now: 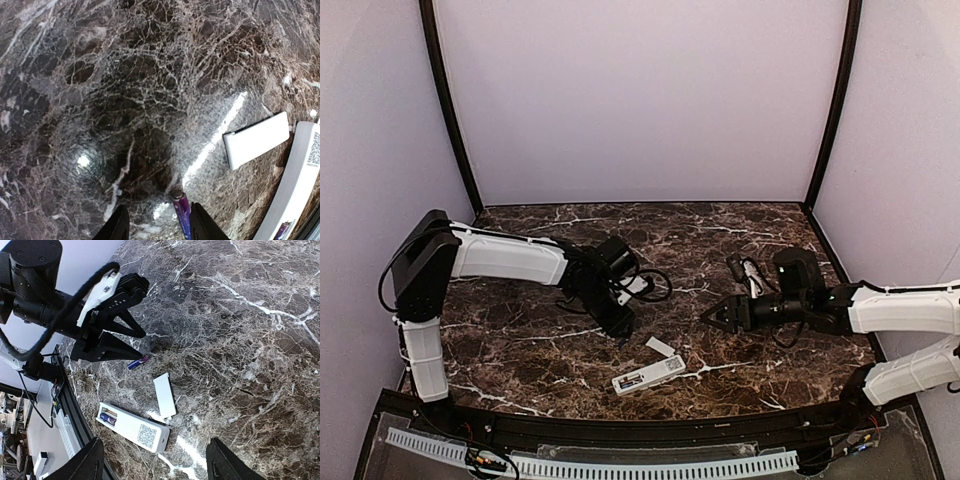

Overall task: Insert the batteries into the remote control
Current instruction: Pick up the battery from the center of the board.

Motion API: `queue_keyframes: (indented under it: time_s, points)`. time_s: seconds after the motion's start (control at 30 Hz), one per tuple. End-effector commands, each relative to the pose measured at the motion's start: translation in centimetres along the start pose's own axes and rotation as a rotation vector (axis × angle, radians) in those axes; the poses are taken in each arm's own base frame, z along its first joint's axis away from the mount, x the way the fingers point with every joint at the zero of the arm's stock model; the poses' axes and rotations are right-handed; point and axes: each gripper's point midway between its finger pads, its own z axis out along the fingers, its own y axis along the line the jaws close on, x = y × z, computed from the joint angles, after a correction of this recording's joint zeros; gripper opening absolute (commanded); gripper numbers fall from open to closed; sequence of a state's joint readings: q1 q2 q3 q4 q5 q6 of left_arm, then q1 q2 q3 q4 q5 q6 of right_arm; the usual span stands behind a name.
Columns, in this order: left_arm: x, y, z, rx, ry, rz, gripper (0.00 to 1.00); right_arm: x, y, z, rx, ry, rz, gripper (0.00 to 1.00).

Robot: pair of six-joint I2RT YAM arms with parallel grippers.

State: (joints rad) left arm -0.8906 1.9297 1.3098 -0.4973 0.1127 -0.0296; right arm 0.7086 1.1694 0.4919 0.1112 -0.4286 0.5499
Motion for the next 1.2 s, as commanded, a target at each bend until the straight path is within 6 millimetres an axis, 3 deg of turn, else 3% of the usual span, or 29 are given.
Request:
queue_keyframes:
  time_s: [0.0,0.17,0.4,0.5,0.77,1.17]
  points:
    - [1.5,-0.8,0.5,0.037,0.100,-0.013,0.38,0.1,-0.5,-0.3,0.010,-0.012,-0.013,0.69]
    - [2.0,-0.7,1.4,0.035,0.135,-0.020,0.31,0.2,-0.5,-0.4,0.011,-0.014,-0.010,0.68]
    - [2.4,-0.6,1.7,0.031,0.167,-0.034,0.14,0.3,-0.7,-0.3,0.012,-0.011,-0.008,0.67]
    - [2.1,-0.4,0.8,0.012,0.146,-0.051,0.21,0.3,-0.6,-0.4,0.009,-0.016,-0.007,0.67]
    - [3.0,0.4,-0.4,-0.052,0.150,-0.082,0.24,0.4,-0.6,-0.5,0.005,-0.022,-0.004,0.66]
    - [4.6,0.5,0.1,-0.096,0.224,-0.129,0.19,0.6,-0.6,-0.6,-0.002,-0.025,0.005,0.66]
